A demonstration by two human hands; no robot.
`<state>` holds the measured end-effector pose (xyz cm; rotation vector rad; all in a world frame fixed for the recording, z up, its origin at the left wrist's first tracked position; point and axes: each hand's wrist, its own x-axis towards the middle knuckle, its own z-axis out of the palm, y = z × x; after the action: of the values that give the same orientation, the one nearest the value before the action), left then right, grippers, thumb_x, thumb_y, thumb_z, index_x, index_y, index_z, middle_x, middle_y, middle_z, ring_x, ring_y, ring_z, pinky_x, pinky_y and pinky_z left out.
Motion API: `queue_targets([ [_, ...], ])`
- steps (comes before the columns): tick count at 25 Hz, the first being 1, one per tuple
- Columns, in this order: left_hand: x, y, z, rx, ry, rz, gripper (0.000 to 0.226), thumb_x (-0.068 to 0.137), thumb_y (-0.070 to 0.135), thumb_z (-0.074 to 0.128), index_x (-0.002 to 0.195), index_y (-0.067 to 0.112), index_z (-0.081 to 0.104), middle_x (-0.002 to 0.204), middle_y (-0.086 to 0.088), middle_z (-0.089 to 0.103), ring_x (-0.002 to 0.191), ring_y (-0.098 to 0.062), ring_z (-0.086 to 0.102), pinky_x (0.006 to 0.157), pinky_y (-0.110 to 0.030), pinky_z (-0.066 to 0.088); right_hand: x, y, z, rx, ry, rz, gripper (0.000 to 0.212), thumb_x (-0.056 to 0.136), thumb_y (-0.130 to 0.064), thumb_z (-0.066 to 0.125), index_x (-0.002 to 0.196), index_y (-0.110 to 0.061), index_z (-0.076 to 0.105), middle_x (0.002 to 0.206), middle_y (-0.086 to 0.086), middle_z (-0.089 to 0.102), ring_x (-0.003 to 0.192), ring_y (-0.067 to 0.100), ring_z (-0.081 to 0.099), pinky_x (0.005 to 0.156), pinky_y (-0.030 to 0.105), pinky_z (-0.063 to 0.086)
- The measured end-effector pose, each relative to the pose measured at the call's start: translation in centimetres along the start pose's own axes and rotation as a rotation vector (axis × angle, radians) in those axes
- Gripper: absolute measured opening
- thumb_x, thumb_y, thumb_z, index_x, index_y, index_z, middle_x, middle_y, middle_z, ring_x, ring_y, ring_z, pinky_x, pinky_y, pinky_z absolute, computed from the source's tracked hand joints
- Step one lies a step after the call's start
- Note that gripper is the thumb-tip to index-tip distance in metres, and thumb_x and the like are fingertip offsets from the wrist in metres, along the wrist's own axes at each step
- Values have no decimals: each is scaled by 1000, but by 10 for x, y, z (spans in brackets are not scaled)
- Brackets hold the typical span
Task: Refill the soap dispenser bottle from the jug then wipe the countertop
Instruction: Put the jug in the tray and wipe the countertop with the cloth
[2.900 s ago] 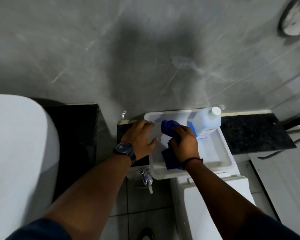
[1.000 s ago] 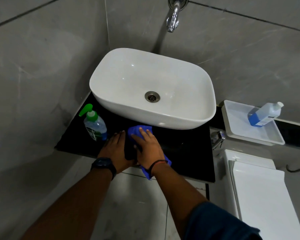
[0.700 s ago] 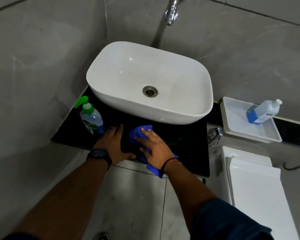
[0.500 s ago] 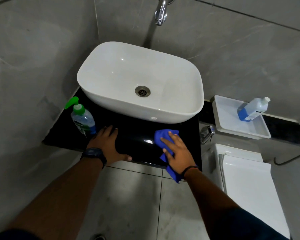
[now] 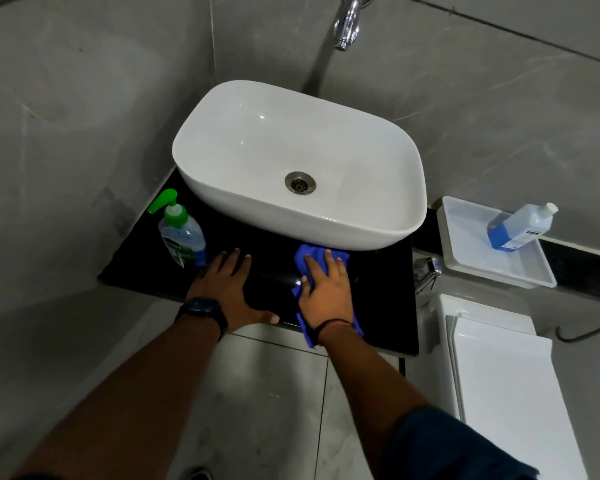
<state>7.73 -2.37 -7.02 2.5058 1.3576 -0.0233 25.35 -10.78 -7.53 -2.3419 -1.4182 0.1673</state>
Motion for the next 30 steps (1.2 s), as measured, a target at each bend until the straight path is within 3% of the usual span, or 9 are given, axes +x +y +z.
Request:
queue_targets([
  [4,1,0,3,9,3,-4,135,33,96,38,144,23,14,155,-1,13,140,-22,9,112,-44,18,5,-17,5,117,-185,-324,46,87,-18,57,132,-22,52,150,12,33,139,33,25,114,40,21],
  [8,1,0,3,36,-25,-10,132,37,94,39,144,24,9,156,1,7,141,-22,4,113,-45,16,-2,16,-10,105,-211,-419,43,89,-20,58,131,-22,54,149,12,36,138,32,28,114,40,23],
  [10,1,0,2,29,-55,-5,130,39,93,40,145,24,7,156,0,4,141,-23,2,113,-46,14,-10,39,-17,53,-139,-335,42,90,-22,56,132,-23,53,149,12,35,137,33,29,114,39,23],
  [15,-2,3,0,16,-111,-12,127,45,92,41,145,25,2,156,-1,-4,142,-23,-4,114,-47,7,-14,70,-25,-83,56,153,44,92,-26,50,136,-24,47,152,14,28,137,36,24,115,42,20],
  [19,-4,4,1,8,-100,-24,125,47,89,45,145,24,3,156,-1,-3,142,-23,-4,113,-47,6,-3,33,-10,-74,107,284,47,89,-24,51,136,-20,47,151,17,29,136,39,23,114,44,17],
  [22,-2,6,2,9,-68,-33,124,46,87,48,145,24,7,156,-1,2,141,-23,0,113,-48,9,0,2,2,-44,58,138,46,90,-26,50,136,-21,47,152,15,28,138,37,21,115,41,16],
  [27,1,9,1,3,-77,-53,125,45,84,56,144,23,10,156,-2,4,141,-25,5,112,-48,12,-11,-2,-3,85,-118,-294,43,88,-20,56,131,-20,53,148,12,37,137,33,28,115,36,20],
  [30,2,10,-2,5,-60,-42,125,43,82,60,143,23,15,155,-4,8,140,-27,8,112,-49,17,-13,31,-15,94,-111,-357,40,88,-16,59,128,-18,57,145,13,41,135,34,34,114,37,23],
])
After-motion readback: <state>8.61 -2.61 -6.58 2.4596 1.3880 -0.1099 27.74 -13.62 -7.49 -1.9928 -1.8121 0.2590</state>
